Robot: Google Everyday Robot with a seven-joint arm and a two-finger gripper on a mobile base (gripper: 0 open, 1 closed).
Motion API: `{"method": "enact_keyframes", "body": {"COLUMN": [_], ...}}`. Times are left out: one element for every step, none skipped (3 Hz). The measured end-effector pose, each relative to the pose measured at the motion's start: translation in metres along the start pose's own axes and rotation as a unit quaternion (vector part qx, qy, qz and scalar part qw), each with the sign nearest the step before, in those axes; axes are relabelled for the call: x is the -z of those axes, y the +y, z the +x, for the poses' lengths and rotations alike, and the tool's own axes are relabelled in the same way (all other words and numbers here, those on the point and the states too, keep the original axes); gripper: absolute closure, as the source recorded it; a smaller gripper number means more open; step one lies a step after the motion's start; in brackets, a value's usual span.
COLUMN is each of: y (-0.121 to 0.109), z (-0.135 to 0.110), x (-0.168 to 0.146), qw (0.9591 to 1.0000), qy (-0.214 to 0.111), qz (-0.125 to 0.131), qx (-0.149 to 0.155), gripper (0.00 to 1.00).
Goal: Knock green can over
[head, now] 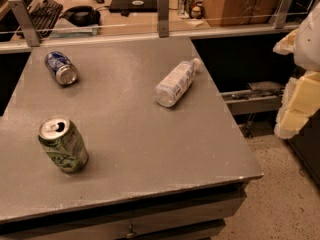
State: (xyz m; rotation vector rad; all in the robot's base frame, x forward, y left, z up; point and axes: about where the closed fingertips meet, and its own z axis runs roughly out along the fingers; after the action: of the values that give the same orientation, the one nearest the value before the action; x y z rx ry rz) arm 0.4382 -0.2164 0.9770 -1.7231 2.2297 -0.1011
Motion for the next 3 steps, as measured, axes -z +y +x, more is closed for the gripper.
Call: {"method": "enact_keyframes", "body": {"y": [0.000, 0.005, 0.023], "z": [0.000, -0.009, -0.056], "x": [0.000, -0.008, -0.043], "qw": [1.0000, 0.9997, 0.9948], "qy": [0.000, -0.020, -0.085], "qz": [0.000, -0.012, -0.053], "qx": [0.000, 0.000, 0.017], "gripper": [0.00, 0.00, 0.00]}}
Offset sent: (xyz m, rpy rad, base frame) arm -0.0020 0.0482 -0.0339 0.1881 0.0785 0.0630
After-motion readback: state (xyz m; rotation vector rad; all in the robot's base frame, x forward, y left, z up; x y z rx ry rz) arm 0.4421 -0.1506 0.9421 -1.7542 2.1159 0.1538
